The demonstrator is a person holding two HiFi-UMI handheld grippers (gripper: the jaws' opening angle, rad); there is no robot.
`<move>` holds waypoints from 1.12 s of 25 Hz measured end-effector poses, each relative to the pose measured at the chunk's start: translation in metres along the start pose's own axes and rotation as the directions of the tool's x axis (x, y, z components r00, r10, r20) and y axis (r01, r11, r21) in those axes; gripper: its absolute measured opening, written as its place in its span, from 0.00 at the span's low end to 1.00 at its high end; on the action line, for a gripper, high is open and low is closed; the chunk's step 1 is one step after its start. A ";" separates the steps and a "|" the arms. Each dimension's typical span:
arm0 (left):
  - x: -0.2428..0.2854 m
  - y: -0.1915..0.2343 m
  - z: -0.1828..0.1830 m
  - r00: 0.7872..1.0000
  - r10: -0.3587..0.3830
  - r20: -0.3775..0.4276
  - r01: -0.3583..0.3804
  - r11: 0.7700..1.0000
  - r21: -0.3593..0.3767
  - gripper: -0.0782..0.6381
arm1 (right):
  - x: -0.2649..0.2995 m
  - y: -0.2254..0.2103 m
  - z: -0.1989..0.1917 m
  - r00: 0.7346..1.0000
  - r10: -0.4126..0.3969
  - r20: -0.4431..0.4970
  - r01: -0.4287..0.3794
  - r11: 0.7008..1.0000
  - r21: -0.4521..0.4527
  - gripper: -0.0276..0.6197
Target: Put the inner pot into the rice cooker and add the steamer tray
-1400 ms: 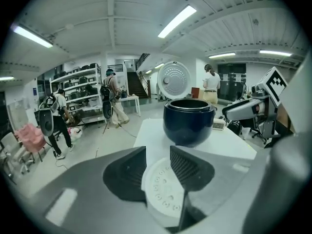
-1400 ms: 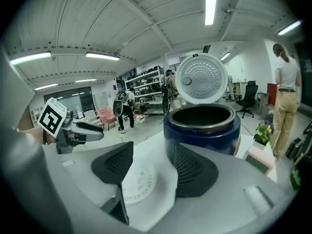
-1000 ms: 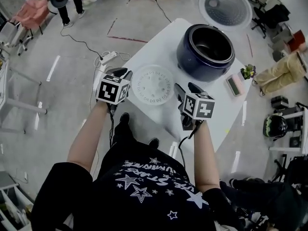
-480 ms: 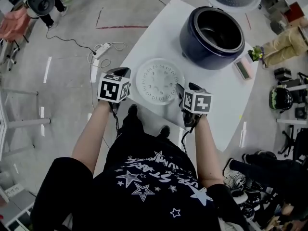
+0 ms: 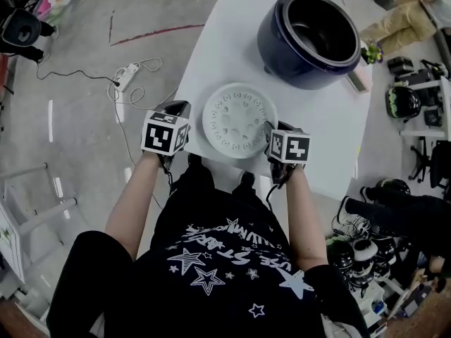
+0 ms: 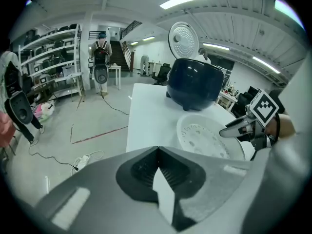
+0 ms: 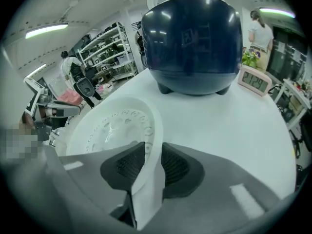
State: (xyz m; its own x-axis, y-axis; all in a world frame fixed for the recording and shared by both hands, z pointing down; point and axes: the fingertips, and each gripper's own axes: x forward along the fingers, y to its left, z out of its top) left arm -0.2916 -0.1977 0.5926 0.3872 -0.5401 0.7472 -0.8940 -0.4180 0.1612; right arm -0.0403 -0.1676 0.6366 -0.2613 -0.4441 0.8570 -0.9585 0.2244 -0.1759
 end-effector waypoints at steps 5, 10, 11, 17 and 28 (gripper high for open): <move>0.015 0.006 -0.004 0.996 -0.080 -0.030 0.080 0.996 0.027 0.12 | 0.004 -0.005 0.001 0.997 -0.072 0.020 0.070 0.992 0.105 0.19; 0.021 0.010 -0.006 0.988 -0.144 -0.061 0.149 0.986 0.077 0.12 | 0.001 -0.001 -0.001 0.995 -0.077 0.056 0.062 0.973 0.224 0.14; 0.023 0.010 -0.005 0.986 -0.155 -0.066 0.160 0.983 0.085 0.12 | 0.000 0.000 0.000 0.995 -0.079 0.063 0.063 0.973 0.224 0.14; 0.039 0.005 0.010 0.974 -0.215 -0.075 0.223 0.966 0.134 0.12 | -0.012 0.001 0.009 0.989 -0.099 0.107 0.070 0.967 0.245 0.14; 0.034 -0.003 0.061 0.962 -0.271 -0.021 0.269 0.942 0.199 0.12 | -0.064 0.004 0.030 0.969 -0.071 0.238 0.000 0.958 0.286 0.14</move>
State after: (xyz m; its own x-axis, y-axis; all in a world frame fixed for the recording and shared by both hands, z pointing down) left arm -0.2616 -0.2595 0.5779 0.6101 -0.3916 0.6888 -0.6934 -0.6846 0.2250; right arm -0.0306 -0.1648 0.5668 -0.2120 -0.6524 0.7277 -0.9511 -0.0334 -0.3070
